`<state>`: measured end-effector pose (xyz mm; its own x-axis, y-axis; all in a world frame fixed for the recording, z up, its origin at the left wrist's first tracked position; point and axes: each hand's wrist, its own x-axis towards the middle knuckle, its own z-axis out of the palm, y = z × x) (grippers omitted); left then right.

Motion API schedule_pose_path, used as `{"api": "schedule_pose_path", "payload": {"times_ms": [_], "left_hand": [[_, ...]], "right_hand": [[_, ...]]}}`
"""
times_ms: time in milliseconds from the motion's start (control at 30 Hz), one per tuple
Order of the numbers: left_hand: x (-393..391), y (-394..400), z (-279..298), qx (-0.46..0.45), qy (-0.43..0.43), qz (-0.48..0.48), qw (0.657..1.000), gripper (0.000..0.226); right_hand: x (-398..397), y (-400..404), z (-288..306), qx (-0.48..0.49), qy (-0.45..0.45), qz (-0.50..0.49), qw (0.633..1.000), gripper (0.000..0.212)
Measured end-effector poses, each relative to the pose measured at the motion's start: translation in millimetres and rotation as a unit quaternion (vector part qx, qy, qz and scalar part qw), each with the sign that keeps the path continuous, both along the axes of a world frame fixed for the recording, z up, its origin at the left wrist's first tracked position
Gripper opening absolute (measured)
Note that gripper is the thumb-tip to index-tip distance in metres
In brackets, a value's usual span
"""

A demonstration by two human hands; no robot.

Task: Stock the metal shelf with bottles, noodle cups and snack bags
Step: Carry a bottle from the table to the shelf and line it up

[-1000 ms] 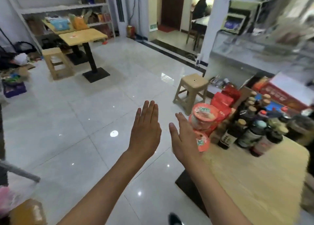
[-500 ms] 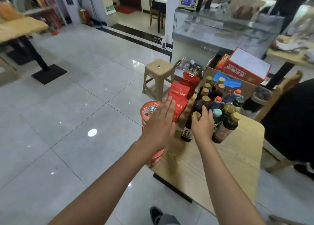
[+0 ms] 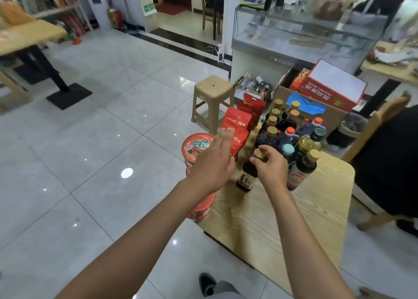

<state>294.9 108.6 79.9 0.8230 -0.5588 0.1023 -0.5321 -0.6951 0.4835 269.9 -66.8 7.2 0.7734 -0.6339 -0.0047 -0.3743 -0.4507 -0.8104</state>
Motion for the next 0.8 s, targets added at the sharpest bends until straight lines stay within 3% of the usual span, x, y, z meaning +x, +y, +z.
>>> {"api": "schedule_pose_path", "payload": {"times_ms": [233, 367, 533, 800], "left_hand": [[-8, 10, 14, -0.137, 0.1, 0.029, 0.985, 0.07], [-9, 32, 29, -0.216, 0.157, 0.039, 0.963, 0.085], [0, 70, 47, -0.276, 0.155, 0.102, 0.943, 0.103], [-10, 183, 51, -0.366, 0.108, 0.269, 0.885, 0.082]], "right_hand": [[-5, 24, 104, 0.023, -0.159, 0.041, 0.986, 0.04], [3, 53, 161, 0.025, -0.219, 0.099, 0.97, 0.046], [13, 110, 215, 0.06, -0.296, 0.177, 0.937, 0.041], [38, 244, 237, 0.179, -0.287, 0.329, 0.881, 0.04]]}}
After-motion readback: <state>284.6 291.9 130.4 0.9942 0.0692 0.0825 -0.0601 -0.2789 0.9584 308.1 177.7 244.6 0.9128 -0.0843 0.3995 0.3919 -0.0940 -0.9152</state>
